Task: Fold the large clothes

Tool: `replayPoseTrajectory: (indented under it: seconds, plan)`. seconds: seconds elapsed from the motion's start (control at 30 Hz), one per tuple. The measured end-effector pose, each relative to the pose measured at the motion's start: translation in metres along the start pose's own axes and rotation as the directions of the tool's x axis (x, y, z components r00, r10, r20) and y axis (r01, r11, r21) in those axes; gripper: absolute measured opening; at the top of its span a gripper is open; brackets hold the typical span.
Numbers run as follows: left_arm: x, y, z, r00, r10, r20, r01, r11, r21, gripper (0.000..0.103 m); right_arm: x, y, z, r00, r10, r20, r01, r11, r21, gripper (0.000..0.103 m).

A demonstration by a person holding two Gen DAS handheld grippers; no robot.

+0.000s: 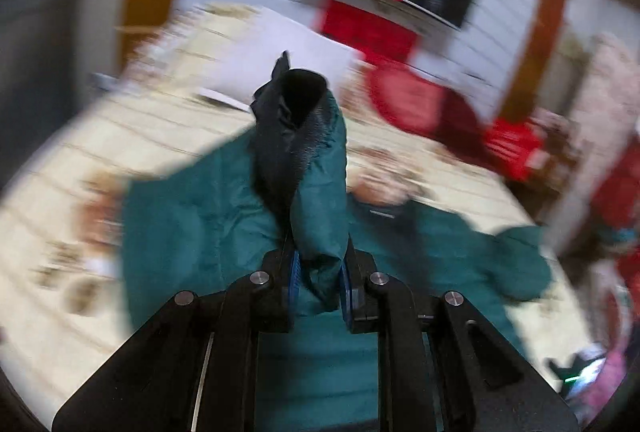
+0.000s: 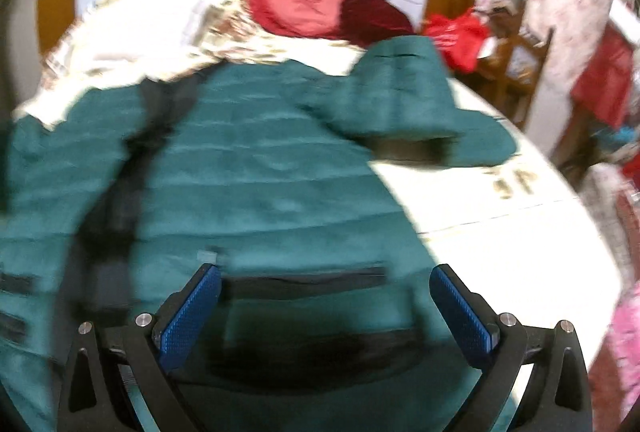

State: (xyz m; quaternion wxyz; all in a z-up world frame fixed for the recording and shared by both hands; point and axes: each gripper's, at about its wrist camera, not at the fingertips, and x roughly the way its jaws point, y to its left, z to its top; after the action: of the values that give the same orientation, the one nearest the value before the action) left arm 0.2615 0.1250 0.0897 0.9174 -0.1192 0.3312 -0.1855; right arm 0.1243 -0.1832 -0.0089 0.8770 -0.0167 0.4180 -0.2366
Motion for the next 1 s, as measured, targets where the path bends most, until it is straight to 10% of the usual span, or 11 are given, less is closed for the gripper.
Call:
replayPoseTrajectory:
  seconds: [0.27, 0.73, 0.93, 1.0]
  plan:
    - [0.096, -0.126, -0.022, 0.97, -0.194, -0.147, 0.21, 0.972, 0.105, 0.015, 0.003, -0.028, -0.004, 1.0, 0.03, 0.009, -0.029, 0.999, -0.028, 0.103]
    - [0.23, -0.198, -0.085, 0.921, -0.176, -0.348, 0.228, 0.967, 0.113, 0.016, 0.032, -0.063, -0.022, 0.971, 0.195, -0.138, -0.185, 0.979, 0.079, 0.103]
    - [0.226, -0.21, -0.094, 0.889, -0.227, -0.398, 0.296, 0.947, 0.121, 0.063, 0.035, -0.062, -0.024, 0.967, 0.209, -0.146, -0.198, 0.976, 0.09, 0.103]
    - [0.214, -0.211, -0.094, 0.886, -0.236, -0.4, 0.31, 0.942, 0.128, 0.065, 0.035, -0.062, -0.025, 0.966, 0.212, -0.145, -0.199, 0.975, 0.097, 0.103]
